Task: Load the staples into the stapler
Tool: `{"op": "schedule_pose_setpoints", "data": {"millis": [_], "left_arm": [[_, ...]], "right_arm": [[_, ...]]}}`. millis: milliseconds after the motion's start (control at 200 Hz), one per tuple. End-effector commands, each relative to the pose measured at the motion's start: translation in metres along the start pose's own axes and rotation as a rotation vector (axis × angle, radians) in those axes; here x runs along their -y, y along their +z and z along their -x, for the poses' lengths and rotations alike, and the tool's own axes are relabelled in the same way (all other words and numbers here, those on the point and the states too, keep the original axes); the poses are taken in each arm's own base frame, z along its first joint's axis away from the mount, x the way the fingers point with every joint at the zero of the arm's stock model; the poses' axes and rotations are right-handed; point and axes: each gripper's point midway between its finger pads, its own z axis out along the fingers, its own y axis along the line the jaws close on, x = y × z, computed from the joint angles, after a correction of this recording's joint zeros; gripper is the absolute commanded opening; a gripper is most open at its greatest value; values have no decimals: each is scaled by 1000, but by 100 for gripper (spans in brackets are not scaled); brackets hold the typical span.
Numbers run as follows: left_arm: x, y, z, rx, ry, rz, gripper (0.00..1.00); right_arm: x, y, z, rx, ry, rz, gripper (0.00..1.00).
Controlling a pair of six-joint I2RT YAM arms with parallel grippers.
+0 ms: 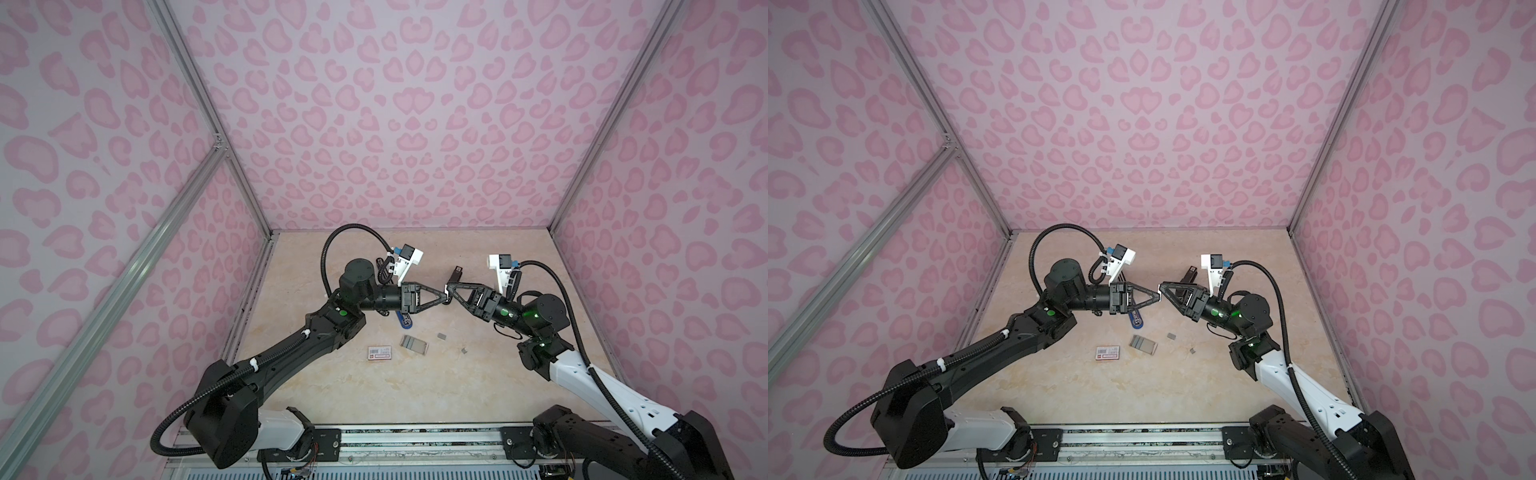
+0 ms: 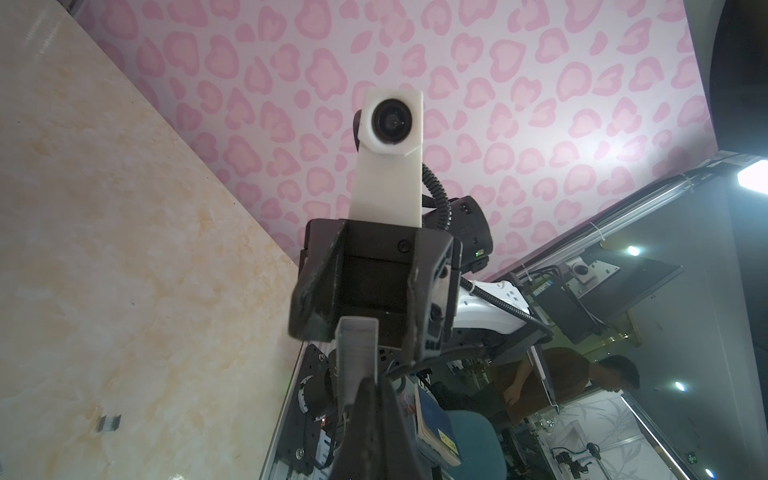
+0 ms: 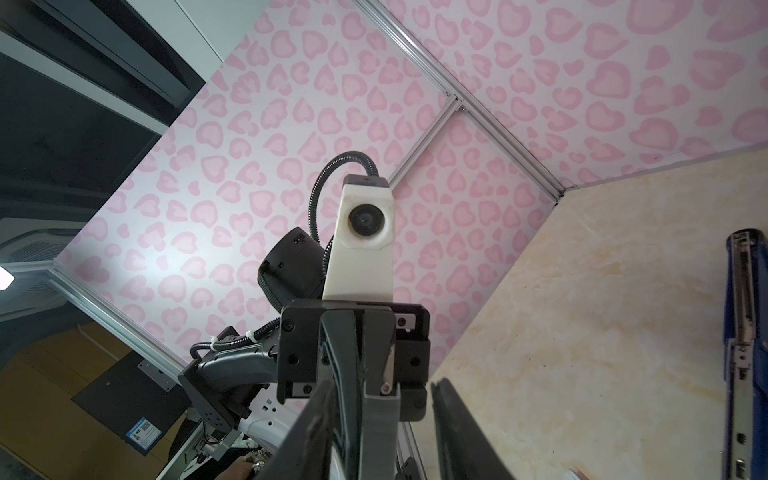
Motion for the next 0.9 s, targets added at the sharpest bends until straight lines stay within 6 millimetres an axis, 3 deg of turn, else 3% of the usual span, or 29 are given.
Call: {"op": "schedule_pose_setpoints", "data": {"millis": [0,470,710,765,840,895], "left_arm": [[9,-1,2,4,34,-31,3],[4,0,1,4,25,-23,3],[3,-1,0,5,23,-13,4],[1,-1,0,6,19,-6,9],[-2,-2,0,8,12,5,25],[-3,-3,0,10,10,9,29]], "right_arm": [[-10,2,1,-3,-27,42,37],[-12,3,-1,-21,-28,58,18],[-15,4,-2,-28,-30,68,15],[-13,4,-2,-28,-31,61,14],[-11,3,-2,-28,-33,49,14],[-10,3,-1,-27,-38,39,14]]}}
